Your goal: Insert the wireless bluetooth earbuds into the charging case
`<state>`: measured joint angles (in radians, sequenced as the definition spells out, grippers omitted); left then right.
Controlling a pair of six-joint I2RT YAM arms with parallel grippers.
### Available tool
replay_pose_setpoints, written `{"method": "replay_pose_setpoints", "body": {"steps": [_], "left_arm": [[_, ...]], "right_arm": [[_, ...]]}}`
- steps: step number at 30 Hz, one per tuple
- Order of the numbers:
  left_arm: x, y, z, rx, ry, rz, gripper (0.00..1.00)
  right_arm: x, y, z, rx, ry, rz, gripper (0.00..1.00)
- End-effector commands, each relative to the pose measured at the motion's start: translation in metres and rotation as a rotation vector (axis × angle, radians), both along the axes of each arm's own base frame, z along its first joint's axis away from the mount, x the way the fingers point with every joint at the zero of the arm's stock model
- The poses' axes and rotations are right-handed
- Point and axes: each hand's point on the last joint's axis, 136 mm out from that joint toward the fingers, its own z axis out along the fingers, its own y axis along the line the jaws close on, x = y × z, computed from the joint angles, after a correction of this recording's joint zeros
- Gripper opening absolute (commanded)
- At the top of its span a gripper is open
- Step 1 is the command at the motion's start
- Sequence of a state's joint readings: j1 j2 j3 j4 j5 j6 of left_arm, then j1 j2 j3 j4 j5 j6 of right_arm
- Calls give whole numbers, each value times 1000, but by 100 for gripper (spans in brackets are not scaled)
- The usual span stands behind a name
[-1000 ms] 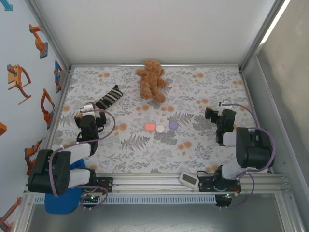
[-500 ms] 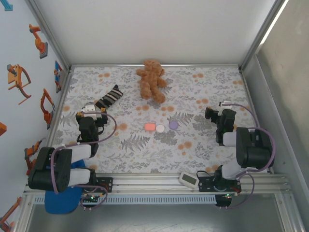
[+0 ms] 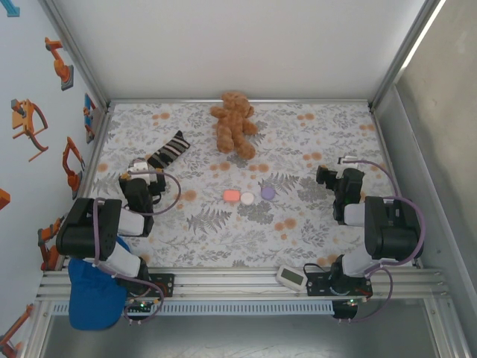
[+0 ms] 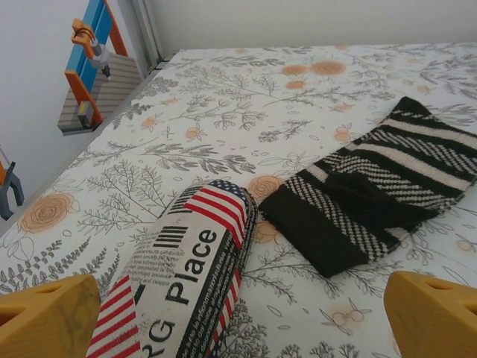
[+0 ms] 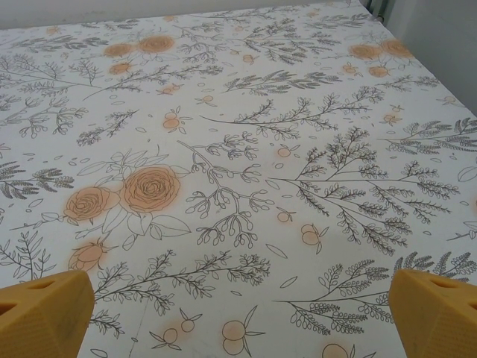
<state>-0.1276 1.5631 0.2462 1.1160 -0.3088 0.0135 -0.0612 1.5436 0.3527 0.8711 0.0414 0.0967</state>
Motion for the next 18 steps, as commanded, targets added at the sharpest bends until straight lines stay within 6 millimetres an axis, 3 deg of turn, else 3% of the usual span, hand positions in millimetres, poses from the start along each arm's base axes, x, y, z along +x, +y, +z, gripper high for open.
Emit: {"method": "replay_pose_setpoints", "body": {"steps": [1,5,18], "left_arm": [[18,0,6,-36,41,-10,96],[26,8,2,-142,86,-47,96],[27,6,2,-113,84,-39,96]], "right_arm": [[9,-1,14,-4,-42,-8,100],[9,-1,14,-5,-41,-9,100],[9,-1,14,-8,-40,-8,100]]}}
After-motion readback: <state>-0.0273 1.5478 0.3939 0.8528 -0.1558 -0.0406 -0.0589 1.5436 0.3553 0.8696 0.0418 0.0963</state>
